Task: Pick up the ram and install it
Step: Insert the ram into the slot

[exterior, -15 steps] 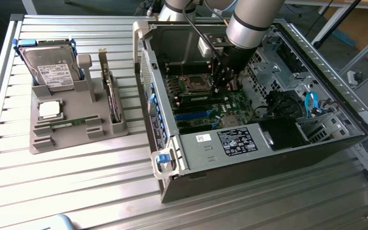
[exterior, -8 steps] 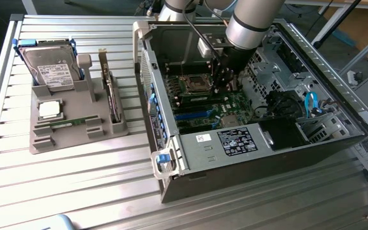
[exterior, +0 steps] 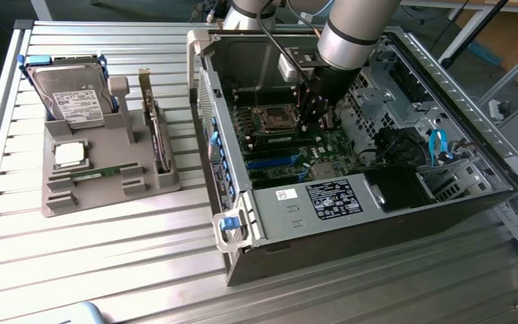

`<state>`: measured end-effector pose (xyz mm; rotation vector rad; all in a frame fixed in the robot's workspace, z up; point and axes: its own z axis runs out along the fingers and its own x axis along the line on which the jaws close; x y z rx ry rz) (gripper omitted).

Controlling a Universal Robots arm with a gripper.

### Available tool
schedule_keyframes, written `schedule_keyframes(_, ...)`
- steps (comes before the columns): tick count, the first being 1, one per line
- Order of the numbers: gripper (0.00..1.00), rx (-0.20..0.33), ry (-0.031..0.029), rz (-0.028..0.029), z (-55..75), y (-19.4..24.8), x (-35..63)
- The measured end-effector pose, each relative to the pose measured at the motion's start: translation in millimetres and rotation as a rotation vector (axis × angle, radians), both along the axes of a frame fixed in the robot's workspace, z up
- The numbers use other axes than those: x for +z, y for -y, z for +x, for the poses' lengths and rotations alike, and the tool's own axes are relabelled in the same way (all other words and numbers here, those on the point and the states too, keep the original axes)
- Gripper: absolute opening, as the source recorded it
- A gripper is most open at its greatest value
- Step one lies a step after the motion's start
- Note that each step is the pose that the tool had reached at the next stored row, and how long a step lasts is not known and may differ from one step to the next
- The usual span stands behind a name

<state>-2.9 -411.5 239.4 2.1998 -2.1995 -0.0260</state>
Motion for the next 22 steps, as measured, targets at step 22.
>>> schedule_keyframes(22, 0.12, -0.002, 0.0004, 0.0, -1.0, 0.0, -1.3)
